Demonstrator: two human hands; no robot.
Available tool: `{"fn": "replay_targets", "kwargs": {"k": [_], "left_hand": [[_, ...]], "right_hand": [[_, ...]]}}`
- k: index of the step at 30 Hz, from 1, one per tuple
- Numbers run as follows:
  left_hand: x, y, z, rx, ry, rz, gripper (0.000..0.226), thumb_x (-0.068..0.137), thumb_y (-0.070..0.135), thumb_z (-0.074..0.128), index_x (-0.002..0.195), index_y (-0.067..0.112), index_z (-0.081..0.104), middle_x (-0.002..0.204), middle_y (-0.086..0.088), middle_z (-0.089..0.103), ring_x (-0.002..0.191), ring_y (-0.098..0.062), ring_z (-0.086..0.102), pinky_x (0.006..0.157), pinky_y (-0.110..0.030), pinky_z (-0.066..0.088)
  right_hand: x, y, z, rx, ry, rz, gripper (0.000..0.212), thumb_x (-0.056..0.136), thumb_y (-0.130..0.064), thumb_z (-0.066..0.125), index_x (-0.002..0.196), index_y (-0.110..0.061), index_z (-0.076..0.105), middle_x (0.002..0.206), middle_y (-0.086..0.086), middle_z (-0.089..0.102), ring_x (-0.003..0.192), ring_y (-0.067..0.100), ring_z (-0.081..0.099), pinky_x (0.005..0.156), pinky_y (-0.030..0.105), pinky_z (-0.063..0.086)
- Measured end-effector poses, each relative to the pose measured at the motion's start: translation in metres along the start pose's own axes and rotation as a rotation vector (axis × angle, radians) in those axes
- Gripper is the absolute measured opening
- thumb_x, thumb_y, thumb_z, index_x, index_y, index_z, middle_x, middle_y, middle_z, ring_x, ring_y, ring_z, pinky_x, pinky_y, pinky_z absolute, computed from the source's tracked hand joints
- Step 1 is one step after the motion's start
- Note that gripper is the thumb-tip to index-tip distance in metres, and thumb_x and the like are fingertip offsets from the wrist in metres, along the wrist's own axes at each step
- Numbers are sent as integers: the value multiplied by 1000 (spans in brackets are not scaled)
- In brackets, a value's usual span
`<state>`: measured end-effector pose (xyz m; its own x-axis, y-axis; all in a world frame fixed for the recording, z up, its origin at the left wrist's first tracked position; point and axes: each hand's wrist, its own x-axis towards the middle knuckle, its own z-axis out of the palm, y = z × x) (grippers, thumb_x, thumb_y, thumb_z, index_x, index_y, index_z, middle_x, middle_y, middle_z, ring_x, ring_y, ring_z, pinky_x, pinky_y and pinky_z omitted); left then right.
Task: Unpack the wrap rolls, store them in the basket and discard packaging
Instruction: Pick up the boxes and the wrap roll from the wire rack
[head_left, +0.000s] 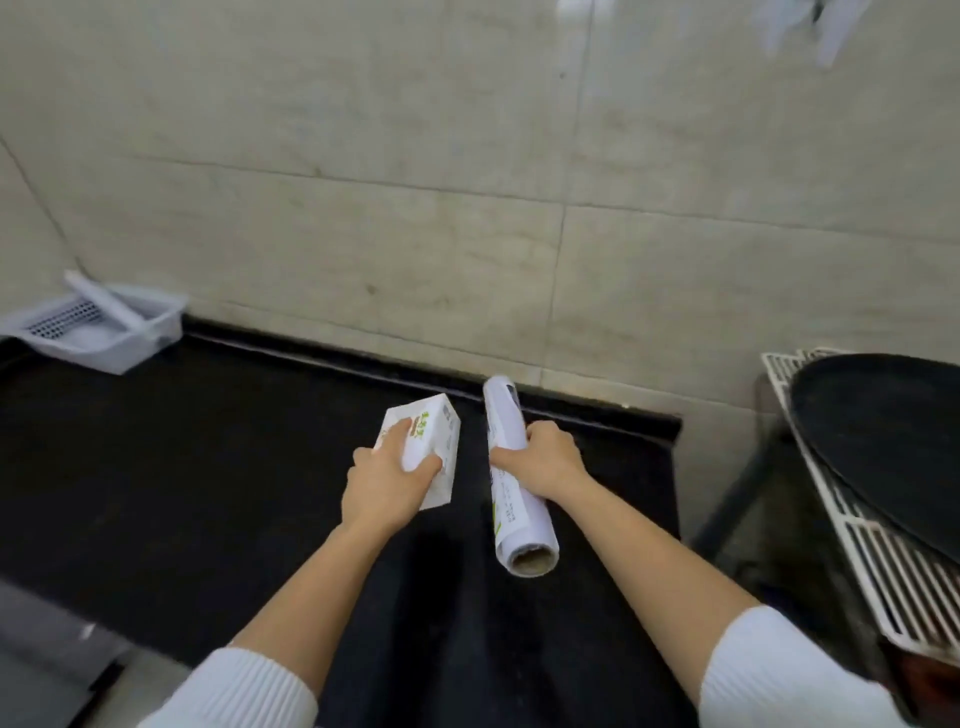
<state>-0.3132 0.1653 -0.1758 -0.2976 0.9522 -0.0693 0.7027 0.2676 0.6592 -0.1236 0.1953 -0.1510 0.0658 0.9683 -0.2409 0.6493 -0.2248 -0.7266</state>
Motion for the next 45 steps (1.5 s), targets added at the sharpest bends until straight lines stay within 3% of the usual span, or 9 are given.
{"fn": "replay_targets", "kwargs": {"k": [7, 13, 18, 20, 22, 26, 34, 39, 45], "left_hand": [[13, -119, -6, 190, 7, -86, 71, 82, 53, 53, 145, 42, 22, 129, -9, 37, 113, -30, 40, 82, -44, 44], [21, -166, 0, 278, -11, -4, 71, 85, 51, 54, 147, 37, 23, 135, -7, 30, 113, -26, 32, 77, -39, 47], [15, -180, 11, 230, -38, 1, 74, 84, 51, 54, 148, 33, 20, 141, -10, 25, 119, -29, 30, 93, -46, 44], [15, -182, 13, 277, -33, 4, 71, 85, 54, 49, 147, 34, 20, 144, -10, 23, 128, -30, 25, 108, -53, 30], [19, -178, 13, 302, -2, 16, 63, 88, 54, 45, 144, 32, 27, 148, -12, 19, 136, -31, 15, 113, -60, 13], [36, -136, 10, 264, 72, 127, 51, 91, 44, 47, 137, 22, 43, 151, -18, 24, 138, -33, 16, 115, -55, 14], [40, 51, 28, 181, 9, 453, 50, 94, 38, 46, 136, 12, 43, 143, -19, 36, 132, -34, 28, 99, -48, 37], [-1, 183, 53, 78, 1, 636, 47, 92, 36, 46, 132, 11, 48, 129, -18, 48, 122, -35, 41, 95, -47, 41], [-77, 292, 112, -18, -62, 755, 49, 92, 39, 45, 133, 12, 46, 133, -15, 46, 124, -32, 41, 101, -46, 41]], "right_hand": [[-8, 6, 138, -60, 35, 110, 58, 75, -42, 69, 120, -11, 51, 113, 12, 64, 99, 31, 64, 72, 35, 51], [-14, 0, 199, -207, 29, 96, 60, 80, -39, 62, 127, -10, 40, 114, 15, 58, 103, 33, 60, 76, 37, 47], [-18, 4, 218, -278, -8, 90, 61, 84, -37, 61, 131, -10, 33, 124, 13, 47, 109, 32, 57, 84, 41, 50], [-16, 5, 216, -265, -30, 87, 63, 84, -41, 63, 130, -10, 33, 125, 12, 44, 110, 32, 56, 83, 41, 50], [-13, 4, 207, -242, -28, 75, 66, 83, -48, 64, 129, -11, 35, 125, 10, 44, 110, 31, 56, 82, 41, 50], [-5, 0, 167, -172, 54, 28, 67, 84, -49, 61, 134, -11, 37, 131, 9, 43, 114, 28, 53, 87, 43, 51], [-9, 11, -10, -241, 372, -40, 65, 88, -40, 61, 140, -11, 34, 136, 9, 41, 120, 28, 50, 93, 42, 48], [-32, 40, -141, -297, 533, -36, 64, 86, -37, 61, 138, -9, 37, 139, 13, 41, 128, 32, 43, 102, 43, 41], [-73, 102, -269, -433, 644, -49, 55, 87, -39, 58, 131, -10, 43, 134, 12, 44, 123, 32, 45, 94, 44, 46]]}}
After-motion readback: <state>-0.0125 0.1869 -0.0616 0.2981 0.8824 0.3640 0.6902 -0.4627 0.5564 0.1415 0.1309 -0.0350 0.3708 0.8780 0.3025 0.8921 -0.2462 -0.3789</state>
